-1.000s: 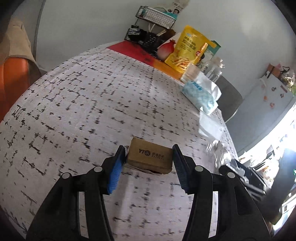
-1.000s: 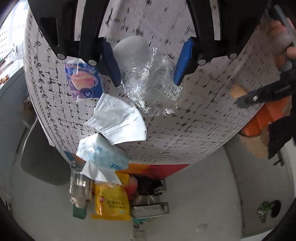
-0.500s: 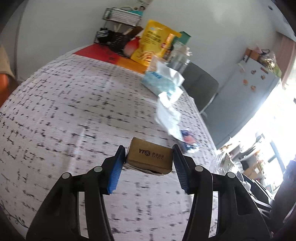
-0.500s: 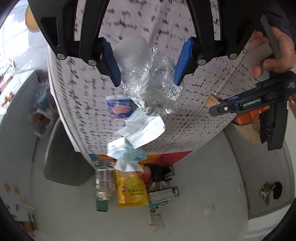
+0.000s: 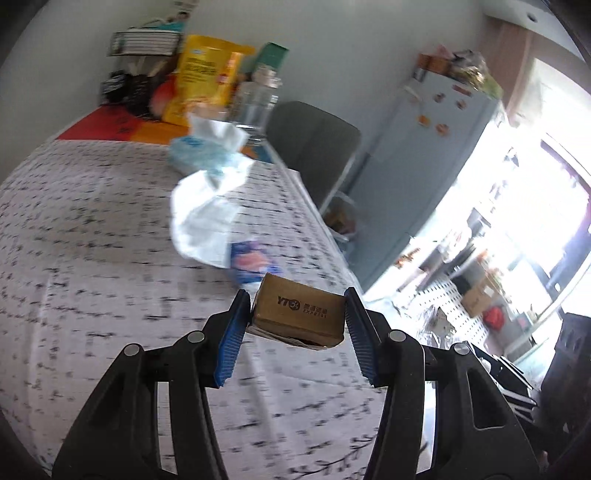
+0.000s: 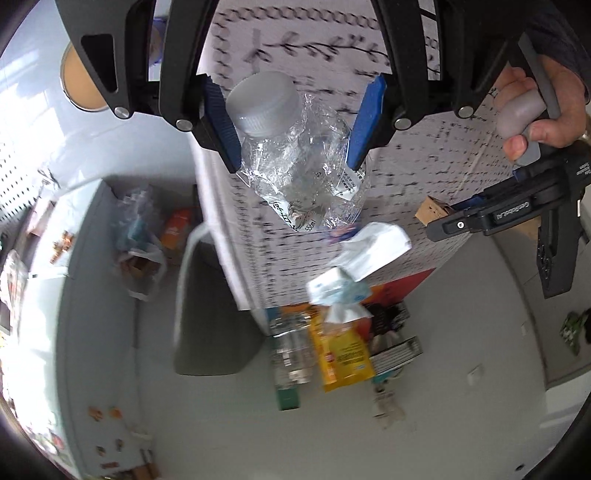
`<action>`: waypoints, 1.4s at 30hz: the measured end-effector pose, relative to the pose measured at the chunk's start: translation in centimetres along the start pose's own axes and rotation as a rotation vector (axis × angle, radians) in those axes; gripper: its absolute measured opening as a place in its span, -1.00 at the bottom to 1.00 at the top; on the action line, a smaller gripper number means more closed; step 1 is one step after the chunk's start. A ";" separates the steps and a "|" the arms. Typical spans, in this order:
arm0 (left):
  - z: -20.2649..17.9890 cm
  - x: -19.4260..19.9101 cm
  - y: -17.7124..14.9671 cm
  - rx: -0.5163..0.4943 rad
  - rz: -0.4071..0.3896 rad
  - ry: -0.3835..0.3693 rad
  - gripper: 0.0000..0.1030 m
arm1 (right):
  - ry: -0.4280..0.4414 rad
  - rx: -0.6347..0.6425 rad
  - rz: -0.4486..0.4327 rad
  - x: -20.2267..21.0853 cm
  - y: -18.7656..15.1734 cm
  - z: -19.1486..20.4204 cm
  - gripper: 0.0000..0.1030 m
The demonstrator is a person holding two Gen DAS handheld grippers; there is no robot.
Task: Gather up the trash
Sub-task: 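Carry the cardboard box and plastic bottle in both grippers over the bin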
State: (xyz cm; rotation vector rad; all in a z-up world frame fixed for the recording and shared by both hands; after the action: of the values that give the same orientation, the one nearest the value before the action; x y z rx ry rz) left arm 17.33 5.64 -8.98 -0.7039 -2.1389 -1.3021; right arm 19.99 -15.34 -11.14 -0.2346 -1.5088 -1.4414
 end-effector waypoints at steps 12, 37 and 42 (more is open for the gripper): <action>-7.5 -4.1 -0.7 -0.115 0.057 -0.044 0.02 | -0.129 -0.176 -0.037 3.4 -1.7 -9.7 0.13; -21.4 -15.2 -3.0 -0.289 0.217 -0.143 0.02 | -0.314 -0.441 0.018 4.2 -8.4 -27.3 0.13; -23.3 -17.4 -4.0 -0.321 0.257 -0.144 0.02 | -0.319 -0.507 0.025 3.5 -10.4 -30.2 0.14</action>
State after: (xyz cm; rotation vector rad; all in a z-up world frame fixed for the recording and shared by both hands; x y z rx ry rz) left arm 31.21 -19.69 -14.10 -1.1942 -1.8842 -1.5033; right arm 26.14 -45.20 -21.42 -0.8204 -1.3498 -1.8120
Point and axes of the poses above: each gripper's, at about its wrist camera, not at the fingertips, and x roughly against the way its jaws point, z to its left, y to its top, the point moved 6 cm from there along -x, roughly the way its jaws point, and after that the axes turned 10 degrees about z, right-handed, at the moved point
